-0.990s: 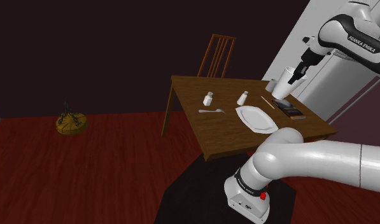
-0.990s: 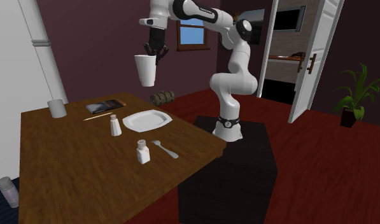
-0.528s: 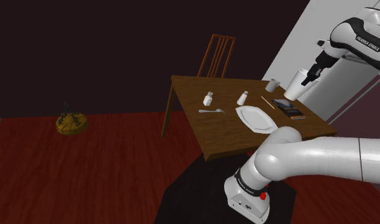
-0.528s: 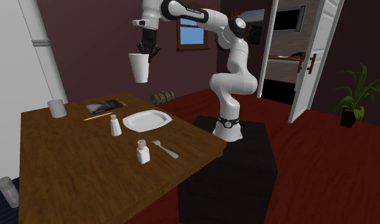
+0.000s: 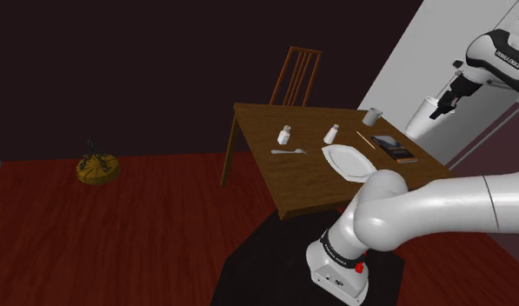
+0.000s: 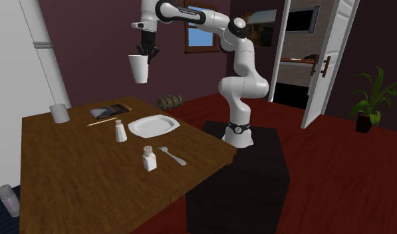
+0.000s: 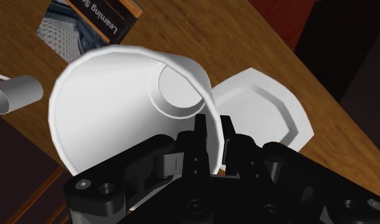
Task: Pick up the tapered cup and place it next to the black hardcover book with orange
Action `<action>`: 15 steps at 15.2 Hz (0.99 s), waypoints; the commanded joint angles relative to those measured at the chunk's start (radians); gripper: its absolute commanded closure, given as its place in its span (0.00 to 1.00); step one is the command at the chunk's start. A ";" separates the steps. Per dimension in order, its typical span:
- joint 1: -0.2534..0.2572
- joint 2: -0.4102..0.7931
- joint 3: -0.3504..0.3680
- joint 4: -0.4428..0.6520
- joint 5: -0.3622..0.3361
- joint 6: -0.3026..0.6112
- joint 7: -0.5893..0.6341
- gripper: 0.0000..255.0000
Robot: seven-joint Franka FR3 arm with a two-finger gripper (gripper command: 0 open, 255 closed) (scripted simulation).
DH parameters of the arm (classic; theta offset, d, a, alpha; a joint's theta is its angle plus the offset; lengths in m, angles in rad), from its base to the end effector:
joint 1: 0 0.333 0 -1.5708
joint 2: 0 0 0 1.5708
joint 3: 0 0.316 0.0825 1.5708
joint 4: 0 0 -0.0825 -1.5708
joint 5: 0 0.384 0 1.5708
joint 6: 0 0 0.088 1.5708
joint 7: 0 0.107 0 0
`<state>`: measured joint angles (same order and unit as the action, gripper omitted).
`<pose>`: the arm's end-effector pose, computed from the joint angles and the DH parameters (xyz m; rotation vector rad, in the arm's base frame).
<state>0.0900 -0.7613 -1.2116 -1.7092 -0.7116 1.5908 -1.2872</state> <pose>-0.0318 -0.5464 0.6060 2.9798 0.2459 0.0848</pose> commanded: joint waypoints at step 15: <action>0.171 -0.044 -0.246 0.125 -0.076 0.068 -0.101 1.00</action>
<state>0.2683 -0.8013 -1.4578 -1.5697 -0.7839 1.6486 -1.3899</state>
